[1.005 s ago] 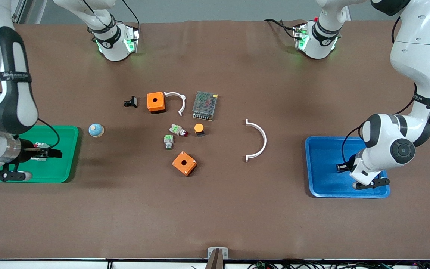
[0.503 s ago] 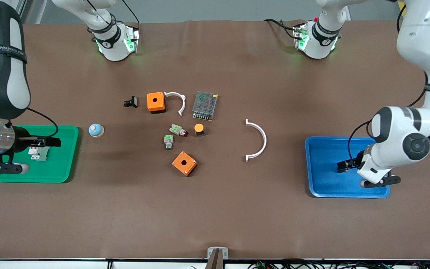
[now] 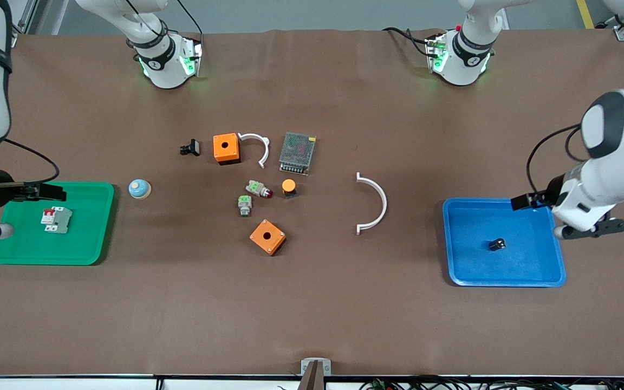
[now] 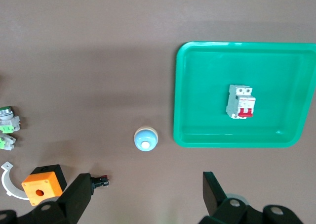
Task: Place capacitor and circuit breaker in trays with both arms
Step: 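Open the left gripper and raise both grippers away from the trays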
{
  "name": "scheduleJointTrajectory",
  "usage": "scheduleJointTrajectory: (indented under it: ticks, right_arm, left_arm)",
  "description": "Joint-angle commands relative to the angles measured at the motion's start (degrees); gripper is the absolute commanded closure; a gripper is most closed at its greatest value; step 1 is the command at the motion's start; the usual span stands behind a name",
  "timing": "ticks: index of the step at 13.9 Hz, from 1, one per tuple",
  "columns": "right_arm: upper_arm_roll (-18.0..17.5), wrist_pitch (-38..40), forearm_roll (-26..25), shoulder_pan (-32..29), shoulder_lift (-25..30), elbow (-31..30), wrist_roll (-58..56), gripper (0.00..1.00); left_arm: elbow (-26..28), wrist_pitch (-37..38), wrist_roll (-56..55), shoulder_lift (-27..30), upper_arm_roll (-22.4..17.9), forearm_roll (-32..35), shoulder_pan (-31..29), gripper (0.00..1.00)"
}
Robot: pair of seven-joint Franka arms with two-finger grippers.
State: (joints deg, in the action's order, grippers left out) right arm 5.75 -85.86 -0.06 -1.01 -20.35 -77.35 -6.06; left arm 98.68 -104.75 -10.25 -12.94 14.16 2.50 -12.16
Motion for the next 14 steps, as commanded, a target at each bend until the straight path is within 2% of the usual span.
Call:
scheduleJointTrajectory:
  ticks: [1, 5, 8, 11, 12, 14]
  right_arm:
    - [-0.7, 0.3, -0.3, -1.3, 0.4, 1.3, -0.2, 0.00]
    - [-0.5, 0.4, -0.4, -1.3, 0.3, 2.3, -0.5, 0.00]
    - [-1.1, 2.0, 0.2, -0.4, 1.2, 1.9, 0.1, 0.00]
    - [-0.9, 2.8, 0.0, 1.0, 3.6, 1.0, 0.1, 0.00]
    - [-0.9, 2.5, 0.0, 1.0, 5.6, -0.9, 0.1, 0.00]
    - [-0.7, 0.6, 0.0, 0.7, 10.7, -6.5, 0.1, 0.00]
  left_arm:
    - [2.0, 4.1, 3.6, 6.9, 0.3, -3.5, -1.9, 0.00]
    - [0.7, 8.5, 4.0, 13.1, -0.4, -4.3, -1.9, 0.00]
    - [-4.4, 11.8, 4.2, 13.1, -0.4, -4.3, -1.8, 0.00]
    - [-6.2, 11.9, 4.0, 12.4, -0.4, -4.1, -1.7, 0.00]
    - [-8.3, 11.9, 3.1, 11.1, -0.4, -4.1, -1.7, 0.00]
    - [-9.1, 12.1, 3.0, 10.9, -0.2, -4.0, -1.4, 0.00]
